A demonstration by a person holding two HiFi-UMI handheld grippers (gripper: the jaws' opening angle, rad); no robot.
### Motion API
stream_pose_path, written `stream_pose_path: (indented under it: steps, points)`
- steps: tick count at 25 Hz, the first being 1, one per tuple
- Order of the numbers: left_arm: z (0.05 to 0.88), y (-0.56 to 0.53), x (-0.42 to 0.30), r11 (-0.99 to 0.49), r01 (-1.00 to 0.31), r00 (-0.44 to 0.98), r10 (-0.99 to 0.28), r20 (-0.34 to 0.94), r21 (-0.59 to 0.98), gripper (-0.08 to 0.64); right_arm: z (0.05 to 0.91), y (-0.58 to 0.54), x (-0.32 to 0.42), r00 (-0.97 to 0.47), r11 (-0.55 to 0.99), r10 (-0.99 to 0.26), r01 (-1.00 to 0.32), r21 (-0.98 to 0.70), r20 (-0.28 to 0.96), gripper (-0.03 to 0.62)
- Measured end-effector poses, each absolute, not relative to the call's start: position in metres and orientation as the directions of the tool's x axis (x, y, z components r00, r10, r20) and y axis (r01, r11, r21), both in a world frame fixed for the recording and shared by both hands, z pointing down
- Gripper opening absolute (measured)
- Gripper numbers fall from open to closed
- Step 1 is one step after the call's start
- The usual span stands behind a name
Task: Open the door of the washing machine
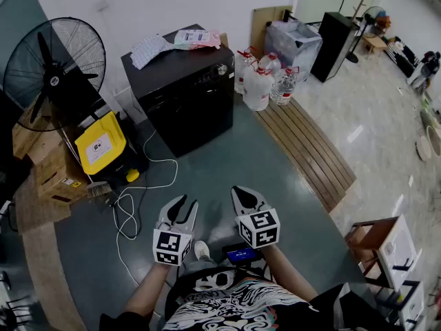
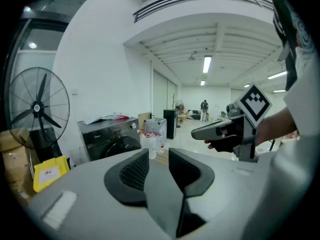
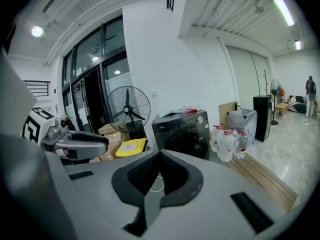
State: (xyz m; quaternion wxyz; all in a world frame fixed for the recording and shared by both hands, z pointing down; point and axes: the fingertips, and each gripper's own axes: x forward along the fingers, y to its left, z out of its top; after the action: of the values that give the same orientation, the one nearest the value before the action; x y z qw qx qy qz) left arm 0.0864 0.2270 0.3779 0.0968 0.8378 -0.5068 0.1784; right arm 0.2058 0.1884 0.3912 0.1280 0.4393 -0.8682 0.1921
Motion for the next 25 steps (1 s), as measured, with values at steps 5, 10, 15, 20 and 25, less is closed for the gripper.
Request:
stream_pose_path:
  steps: [5,10,15,20,25]
  points:
    - [0.376,0.211,0.065,-0.331,-0.937,0.348,-0.873,0.341,0.109,0.12,0.384,0.195,0.196,-0.6,0.571,-0.705,-0.796,-0.199,0.379,0.002]
    - [0.381,0.197,0.05,-0.221,-0.954,0.275,-0.914,0.297,0.204,0.12,0.392,0.199,0.197,-0.592,0.555,-0.703,-0.803,-0.215,0.395,0.002]
    - [0.385,0.184,0.033,-0.207,-0.95,0.272,-0.917,0.292,0.234,0.153,0.403,0.186,0.199,-0.572,0.513,-0.702,-0.819,-0.255,0.425,0.005]
    - [0.403,0.159,0.013,-0.207,-0.951,0.272,-0.913,0.305,0.23,0.186,0.414,0.16,0.186,-0.588,0.511,-0.689,-0.809,-0.292,0.424,0.152]
    - [0.434,0.109,-0.017,-0.206,-0.958,0.263,-0.91,0.322,0.2,0.178,0.437,0.115,0.16,-0.557,0.493,-0.69,-0.829,-0.263,0.463,0.144]
